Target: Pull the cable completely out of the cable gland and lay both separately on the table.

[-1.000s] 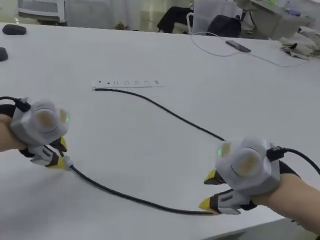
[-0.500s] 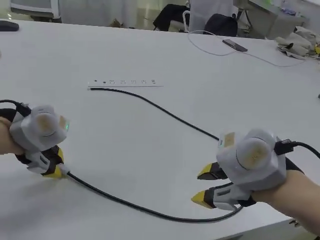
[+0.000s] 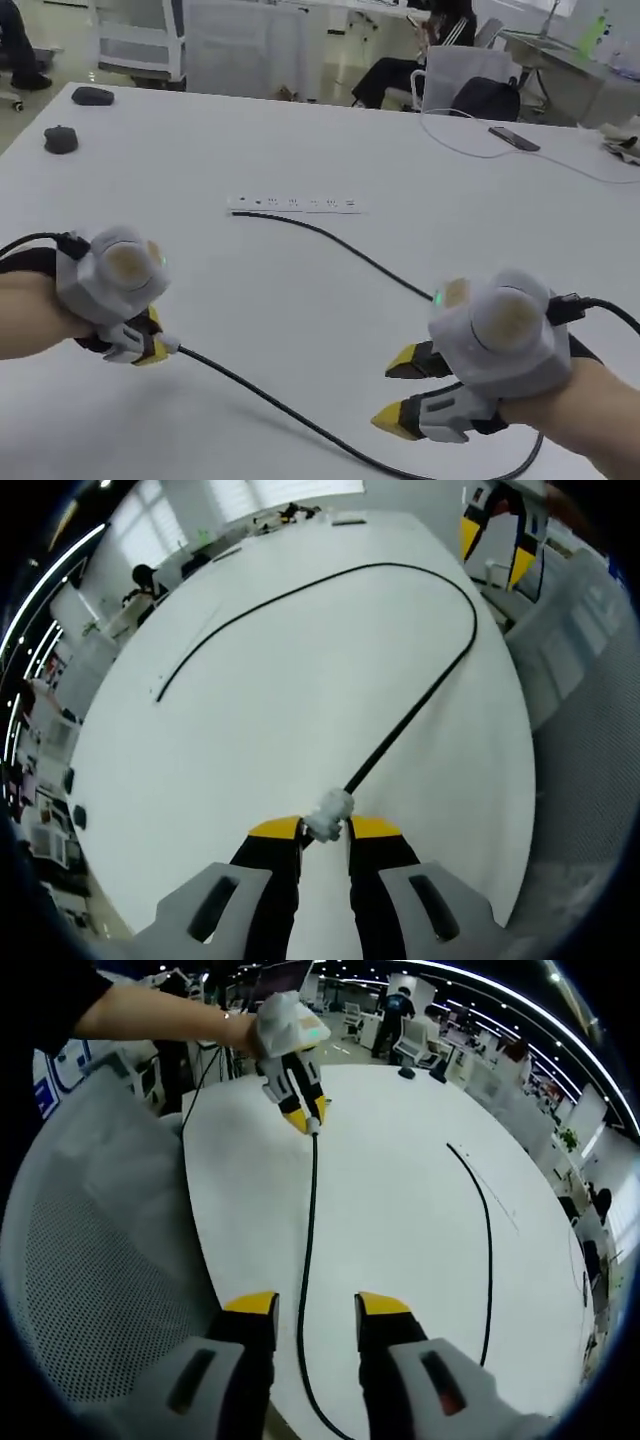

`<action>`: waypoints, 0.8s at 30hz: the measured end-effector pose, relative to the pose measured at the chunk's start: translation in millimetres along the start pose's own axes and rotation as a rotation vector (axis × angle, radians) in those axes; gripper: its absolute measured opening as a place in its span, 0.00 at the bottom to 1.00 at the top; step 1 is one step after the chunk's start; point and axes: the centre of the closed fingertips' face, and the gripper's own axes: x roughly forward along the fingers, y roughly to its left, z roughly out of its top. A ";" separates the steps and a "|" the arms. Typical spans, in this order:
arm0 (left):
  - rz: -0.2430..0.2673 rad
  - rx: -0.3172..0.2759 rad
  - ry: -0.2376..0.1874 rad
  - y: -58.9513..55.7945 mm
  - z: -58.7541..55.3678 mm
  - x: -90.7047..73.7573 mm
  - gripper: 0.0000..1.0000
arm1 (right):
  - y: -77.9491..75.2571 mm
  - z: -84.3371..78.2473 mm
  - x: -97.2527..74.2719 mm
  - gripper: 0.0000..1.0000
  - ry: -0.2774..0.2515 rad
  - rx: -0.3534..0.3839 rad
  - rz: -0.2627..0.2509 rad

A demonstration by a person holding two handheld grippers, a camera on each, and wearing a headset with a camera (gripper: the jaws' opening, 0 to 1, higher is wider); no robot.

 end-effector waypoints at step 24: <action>0.150 0.063 -0.181 -91.3 62.3 -124.5 0.16 | 60.9 142.5 15.8 0.23 -0.227 -0.132 0.094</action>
